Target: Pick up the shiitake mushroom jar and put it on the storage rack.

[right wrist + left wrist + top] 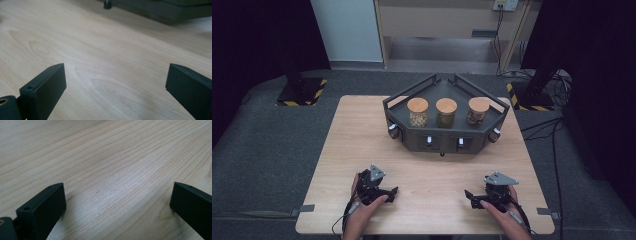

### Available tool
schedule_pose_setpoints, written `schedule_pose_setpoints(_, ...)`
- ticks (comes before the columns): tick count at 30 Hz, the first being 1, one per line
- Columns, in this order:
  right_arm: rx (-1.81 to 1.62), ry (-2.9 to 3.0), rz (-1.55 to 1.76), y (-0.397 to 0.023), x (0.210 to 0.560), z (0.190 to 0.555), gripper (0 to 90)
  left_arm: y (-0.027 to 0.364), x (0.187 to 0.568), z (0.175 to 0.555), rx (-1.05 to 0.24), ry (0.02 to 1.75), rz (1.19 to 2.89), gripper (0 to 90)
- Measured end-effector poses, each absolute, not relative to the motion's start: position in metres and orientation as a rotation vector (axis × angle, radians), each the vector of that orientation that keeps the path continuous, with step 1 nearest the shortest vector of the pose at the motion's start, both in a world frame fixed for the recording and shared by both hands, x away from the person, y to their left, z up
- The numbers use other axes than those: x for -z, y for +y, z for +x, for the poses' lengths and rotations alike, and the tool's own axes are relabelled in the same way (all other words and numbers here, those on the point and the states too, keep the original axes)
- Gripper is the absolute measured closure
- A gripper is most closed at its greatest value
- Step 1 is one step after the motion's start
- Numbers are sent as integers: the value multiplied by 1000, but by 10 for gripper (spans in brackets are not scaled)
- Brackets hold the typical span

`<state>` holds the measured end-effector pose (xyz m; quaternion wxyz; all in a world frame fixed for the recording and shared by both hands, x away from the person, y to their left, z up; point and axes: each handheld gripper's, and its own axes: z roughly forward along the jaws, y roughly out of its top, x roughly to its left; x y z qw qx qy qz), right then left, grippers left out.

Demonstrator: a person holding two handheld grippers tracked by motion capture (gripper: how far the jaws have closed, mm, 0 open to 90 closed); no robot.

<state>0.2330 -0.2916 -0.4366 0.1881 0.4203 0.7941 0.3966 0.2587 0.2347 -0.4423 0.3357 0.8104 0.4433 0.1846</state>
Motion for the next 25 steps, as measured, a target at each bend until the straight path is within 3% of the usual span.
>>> schedule_pose_setpoints(25,-1004,2366,1130,-269,443,244,5,235,442,259,-480,1157,2113,0)
